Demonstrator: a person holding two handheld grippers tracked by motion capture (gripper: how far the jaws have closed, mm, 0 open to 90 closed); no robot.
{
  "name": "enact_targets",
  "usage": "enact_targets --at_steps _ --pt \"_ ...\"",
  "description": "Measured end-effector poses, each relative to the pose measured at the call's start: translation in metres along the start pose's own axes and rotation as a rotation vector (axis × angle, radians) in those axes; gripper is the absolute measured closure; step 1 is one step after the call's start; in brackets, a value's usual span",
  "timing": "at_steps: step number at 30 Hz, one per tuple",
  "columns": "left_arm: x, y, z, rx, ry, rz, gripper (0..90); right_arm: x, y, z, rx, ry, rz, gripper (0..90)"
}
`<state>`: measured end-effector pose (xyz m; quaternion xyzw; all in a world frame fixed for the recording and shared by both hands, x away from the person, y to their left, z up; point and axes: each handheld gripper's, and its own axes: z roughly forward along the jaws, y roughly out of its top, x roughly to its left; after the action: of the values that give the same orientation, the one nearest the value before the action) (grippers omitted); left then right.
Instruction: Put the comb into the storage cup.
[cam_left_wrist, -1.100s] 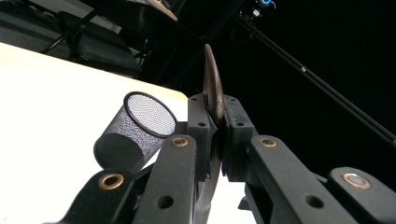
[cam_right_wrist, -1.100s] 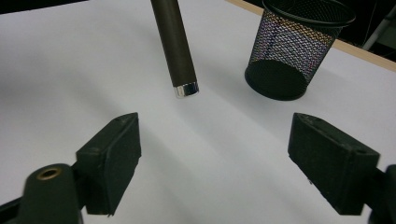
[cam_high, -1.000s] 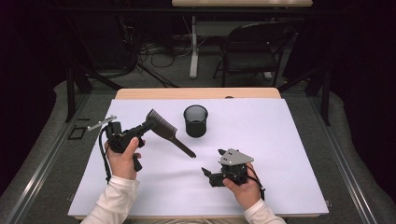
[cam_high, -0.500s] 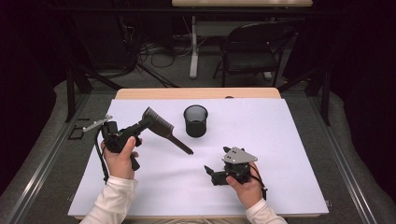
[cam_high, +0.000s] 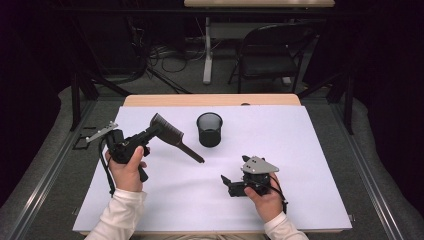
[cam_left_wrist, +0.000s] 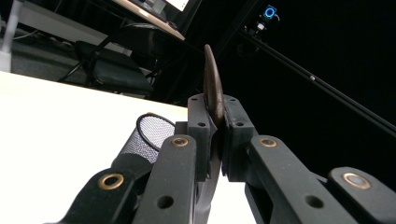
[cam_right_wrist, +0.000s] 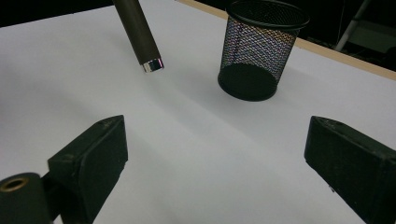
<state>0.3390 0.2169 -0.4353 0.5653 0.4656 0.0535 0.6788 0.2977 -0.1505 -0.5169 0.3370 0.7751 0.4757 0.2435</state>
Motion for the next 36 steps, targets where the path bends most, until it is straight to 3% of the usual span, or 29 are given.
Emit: enact_targets --at_steps 20,36 --pt "-0.01 0.009 0.009 0.004 0.014 0.03 84.5 -0.006 -0.001 -0.001 0.001 -0.024 0.008 6.0" --pt "-0.026 0.029 0.028 0.045 0.042 0.097 84.5 -0.008 -0.001 0.0 0.001 -0.025 0.01 6.3"
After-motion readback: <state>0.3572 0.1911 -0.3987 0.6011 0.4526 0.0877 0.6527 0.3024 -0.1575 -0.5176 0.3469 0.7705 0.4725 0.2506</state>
